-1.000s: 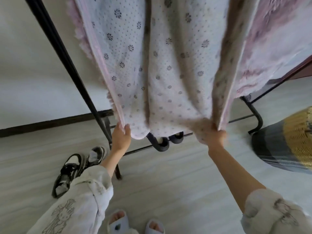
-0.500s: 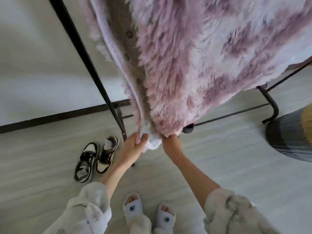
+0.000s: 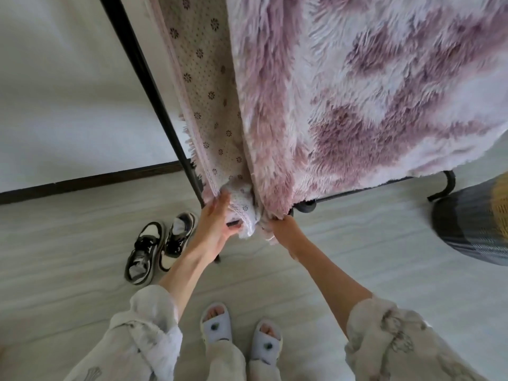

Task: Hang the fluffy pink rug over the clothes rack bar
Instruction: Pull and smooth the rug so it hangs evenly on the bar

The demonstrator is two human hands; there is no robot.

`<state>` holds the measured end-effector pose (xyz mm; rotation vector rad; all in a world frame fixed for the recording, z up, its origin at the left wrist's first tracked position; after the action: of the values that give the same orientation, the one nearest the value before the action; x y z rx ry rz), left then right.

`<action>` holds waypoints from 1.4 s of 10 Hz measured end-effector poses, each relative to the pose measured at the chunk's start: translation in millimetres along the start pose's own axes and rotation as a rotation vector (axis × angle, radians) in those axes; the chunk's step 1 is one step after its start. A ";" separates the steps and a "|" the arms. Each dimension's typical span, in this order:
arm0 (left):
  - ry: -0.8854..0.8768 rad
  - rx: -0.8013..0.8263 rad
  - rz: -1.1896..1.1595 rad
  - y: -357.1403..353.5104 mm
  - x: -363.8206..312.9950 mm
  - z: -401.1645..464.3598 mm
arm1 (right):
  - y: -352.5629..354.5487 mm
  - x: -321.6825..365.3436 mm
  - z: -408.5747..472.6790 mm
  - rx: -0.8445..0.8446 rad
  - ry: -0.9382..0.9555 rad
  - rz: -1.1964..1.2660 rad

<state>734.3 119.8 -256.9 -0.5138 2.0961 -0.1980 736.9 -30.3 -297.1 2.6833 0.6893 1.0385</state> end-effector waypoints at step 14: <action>-0.006 -0.526 0.240 73.5 1.0 19.2 | 99.1 -62.0 65.9 -0.348 -0.301 1.091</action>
<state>729.0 186.5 -292.8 -0.5582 2.1775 0.5049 776.4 -147.2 -349.9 2.7062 -1.0249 0.7404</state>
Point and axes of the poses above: each hand's wrist, its own z-axis towards the middle knuckle, its own y-axis out of the back of the hand, x = y × z, the point moved 9 cm from there along z, towards the middle knuckle, and after that the axes turned 3 degrees about -x, right-handed, at the moved point
